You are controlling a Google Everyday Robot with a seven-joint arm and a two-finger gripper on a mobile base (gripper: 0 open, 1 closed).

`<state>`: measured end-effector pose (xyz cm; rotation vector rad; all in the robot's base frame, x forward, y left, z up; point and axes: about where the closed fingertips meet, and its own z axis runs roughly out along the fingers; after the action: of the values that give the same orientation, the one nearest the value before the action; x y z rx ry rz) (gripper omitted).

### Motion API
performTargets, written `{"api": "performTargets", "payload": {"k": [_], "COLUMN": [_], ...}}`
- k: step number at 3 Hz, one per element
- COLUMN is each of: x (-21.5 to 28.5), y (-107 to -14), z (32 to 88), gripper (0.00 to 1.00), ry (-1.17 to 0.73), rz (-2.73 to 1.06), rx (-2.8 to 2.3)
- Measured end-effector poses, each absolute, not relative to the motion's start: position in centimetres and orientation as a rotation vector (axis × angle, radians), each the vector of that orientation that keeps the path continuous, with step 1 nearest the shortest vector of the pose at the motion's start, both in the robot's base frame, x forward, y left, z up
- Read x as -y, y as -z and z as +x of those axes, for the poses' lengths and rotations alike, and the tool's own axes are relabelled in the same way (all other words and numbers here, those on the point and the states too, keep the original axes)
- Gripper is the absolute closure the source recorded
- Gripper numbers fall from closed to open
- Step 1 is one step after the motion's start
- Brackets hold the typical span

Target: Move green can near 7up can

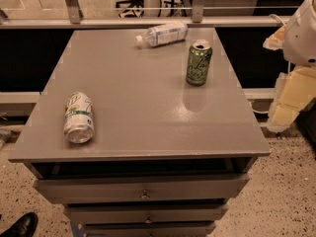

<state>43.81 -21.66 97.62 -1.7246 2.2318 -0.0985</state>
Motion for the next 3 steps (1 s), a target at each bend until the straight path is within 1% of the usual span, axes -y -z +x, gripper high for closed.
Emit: {"api": "performTargets", "payload": {"k": [1, 2, 3], "x": [21.7, 21.7, 21.9], "y": [-97.5, -96.6, -94.7], "z": [44.0, 46.0, 51.9], "gripper": [0.00, 0.00, 0.00], "ry": [0.094, 0.052, -0.051], "rz": [-1.716, -1.642, -1.466], "rx": [-2.232, -2.236, -2.220]}}
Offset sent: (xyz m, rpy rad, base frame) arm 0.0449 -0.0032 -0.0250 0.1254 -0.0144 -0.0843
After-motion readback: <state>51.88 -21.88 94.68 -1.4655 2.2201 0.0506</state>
